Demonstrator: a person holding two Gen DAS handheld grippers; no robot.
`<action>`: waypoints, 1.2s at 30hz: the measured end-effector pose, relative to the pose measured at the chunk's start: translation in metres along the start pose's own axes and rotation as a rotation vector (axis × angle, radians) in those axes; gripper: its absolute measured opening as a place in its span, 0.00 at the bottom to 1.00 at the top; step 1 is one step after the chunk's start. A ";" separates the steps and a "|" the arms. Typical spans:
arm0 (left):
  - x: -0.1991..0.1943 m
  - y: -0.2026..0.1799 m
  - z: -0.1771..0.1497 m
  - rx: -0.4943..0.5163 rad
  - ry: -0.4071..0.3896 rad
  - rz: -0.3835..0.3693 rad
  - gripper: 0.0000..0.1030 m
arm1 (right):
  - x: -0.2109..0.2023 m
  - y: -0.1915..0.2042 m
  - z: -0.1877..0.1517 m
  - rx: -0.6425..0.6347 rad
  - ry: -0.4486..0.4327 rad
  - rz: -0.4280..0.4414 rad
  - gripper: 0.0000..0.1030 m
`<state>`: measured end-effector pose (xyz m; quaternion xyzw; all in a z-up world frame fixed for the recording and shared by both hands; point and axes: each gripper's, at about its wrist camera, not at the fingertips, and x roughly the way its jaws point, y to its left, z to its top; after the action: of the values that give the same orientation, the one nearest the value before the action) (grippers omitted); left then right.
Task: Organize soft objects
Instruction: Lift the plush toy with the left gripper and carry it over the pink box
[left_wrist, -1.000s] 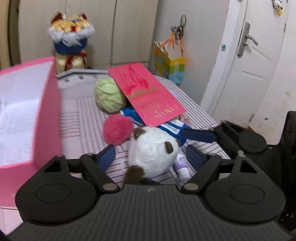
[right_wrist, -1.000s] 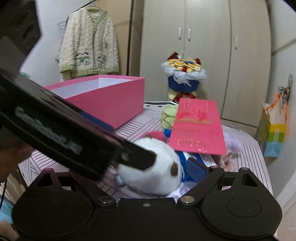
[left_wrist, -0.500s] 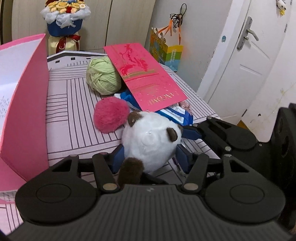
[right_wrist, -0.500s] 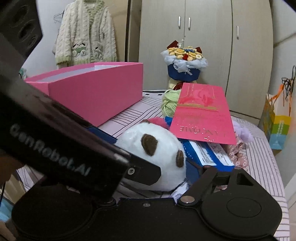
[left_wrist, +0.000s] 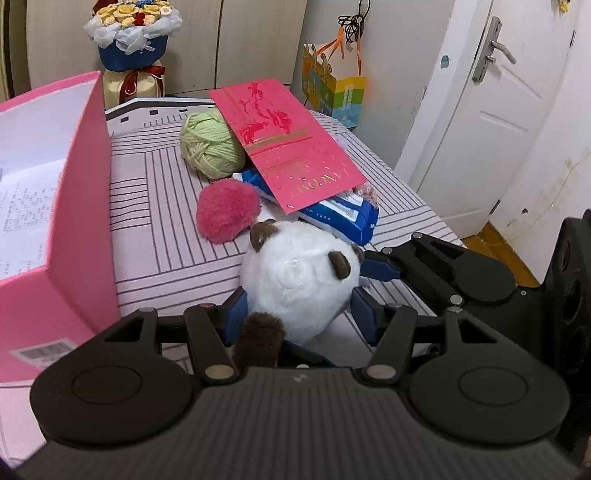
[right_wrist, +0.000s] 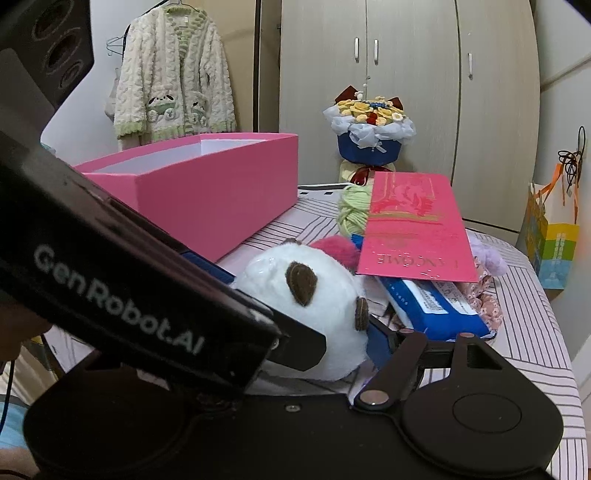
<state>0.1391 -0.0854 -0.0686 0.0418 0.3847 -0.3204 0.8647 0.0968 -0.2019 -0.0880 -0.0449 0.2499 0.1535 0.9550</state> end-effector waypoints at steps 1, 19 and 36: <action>-0.004 -0.001 0.000 0.003 0.003 0.006 0.56 | -0.001 0.002 0.002 0.006 0.003 0.004 0.77; -0.090 0.021 -0.019 -0.149 0.137 -0.018 0.56 | -0.041 0.061 0.034 0.001 0.164 0.172 0.78; -0.183 0.077 0.015 -0.212 0.054 0.051 0.59 | -0.036 0.116 0.123 -0.071 0.118 0.311 0.78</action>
<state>0.1028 0.0660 0.0551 -0.0315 0.4383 -0.2546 0.8614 0.0878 -0.0816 0.0358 -0.0482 0.3037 0.3052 0.9012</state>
